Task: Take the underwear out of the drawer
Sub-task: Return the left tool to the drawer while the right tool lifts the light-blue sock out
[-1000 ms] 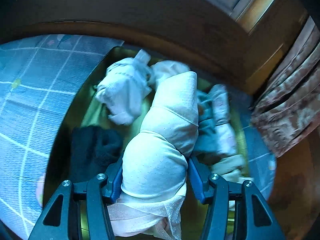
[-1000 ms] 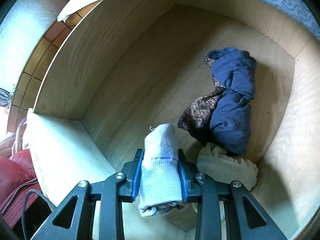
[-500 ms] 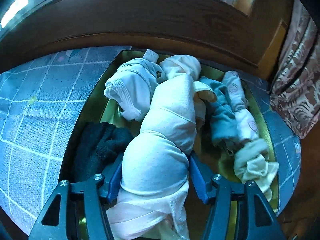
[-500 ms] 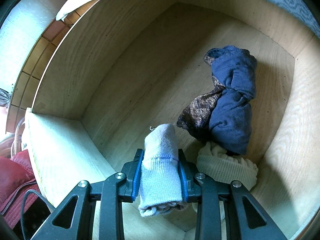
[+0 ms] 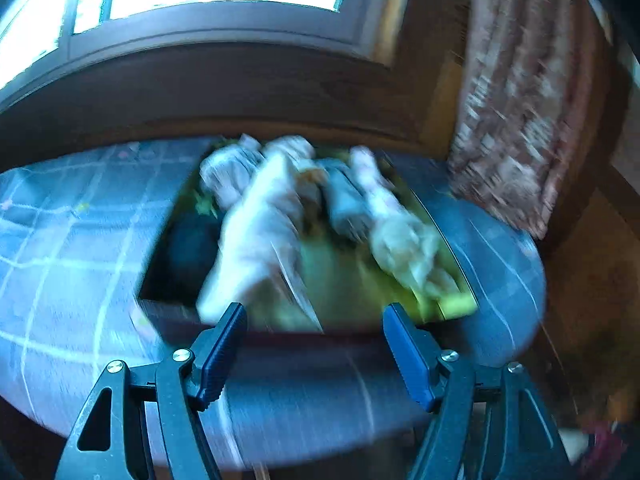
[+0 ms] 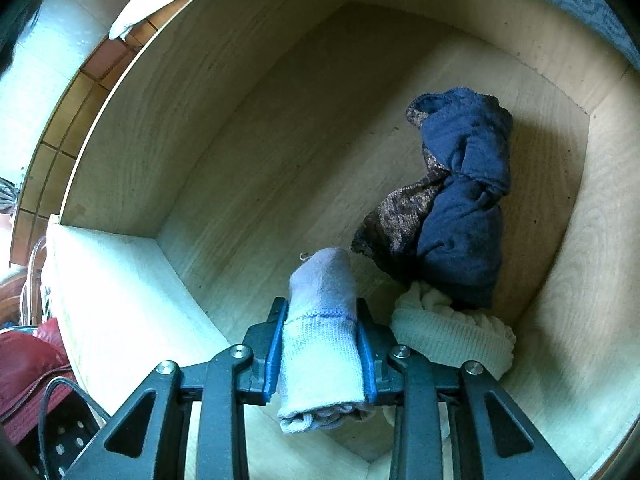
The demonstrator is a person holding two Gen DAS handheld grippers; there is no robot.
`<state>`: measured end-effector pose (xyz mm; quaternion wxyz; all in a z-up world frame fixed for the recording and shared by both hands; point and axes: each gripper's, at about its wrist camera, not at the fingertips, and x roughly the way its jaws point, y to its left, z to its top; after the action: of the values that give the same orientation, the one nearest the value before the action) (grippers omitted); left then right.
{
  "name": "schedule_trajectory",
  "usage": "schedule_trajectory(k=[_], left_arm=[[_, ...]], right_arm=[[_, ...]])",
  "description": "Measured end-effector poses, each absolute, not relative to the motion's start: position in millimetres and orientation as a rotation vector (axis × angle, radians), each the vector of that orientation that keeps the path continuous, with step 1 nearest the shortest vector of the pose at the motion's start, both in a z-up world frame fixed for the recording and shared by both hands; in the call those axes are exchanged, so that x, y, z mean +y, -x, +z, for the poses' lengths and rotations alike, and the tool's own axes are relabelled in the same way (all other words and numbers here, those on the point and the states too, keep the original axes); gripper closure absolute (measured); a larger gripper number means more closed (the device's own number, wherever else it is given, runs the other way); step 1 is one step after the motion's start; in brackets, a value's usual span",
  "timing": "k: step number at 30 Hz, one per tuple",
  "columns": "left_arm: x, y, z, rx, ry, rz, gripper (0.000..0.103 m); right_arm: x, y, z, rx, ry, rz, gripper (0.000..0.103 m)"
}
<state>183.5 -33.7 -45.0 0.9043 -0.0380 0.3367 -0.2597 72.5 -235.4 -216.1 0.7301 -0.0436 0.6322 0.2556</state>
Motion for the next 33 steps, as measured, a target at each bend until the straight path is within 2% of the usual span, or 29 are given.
schedule_trajectory(k=[11, 25, 33], left_arm=[[-71, -115, -116, 0.844, -0.016, -0.603, 0.031], [-130, -110, -171, 1.058, -0.02, -0.609, 0.031], [-196, -117, -206, 1.258, -0.067, -0.704, 0.027]], right_arm=[[-252, -69, -197, 1.317, -0.023, 0.558, 0.071], [-315, -66, -108, 1.162, -0.108, 0.451, 0.071], [-347, -66, -50, 1.034, -0.148, 0.382, 0.071]])
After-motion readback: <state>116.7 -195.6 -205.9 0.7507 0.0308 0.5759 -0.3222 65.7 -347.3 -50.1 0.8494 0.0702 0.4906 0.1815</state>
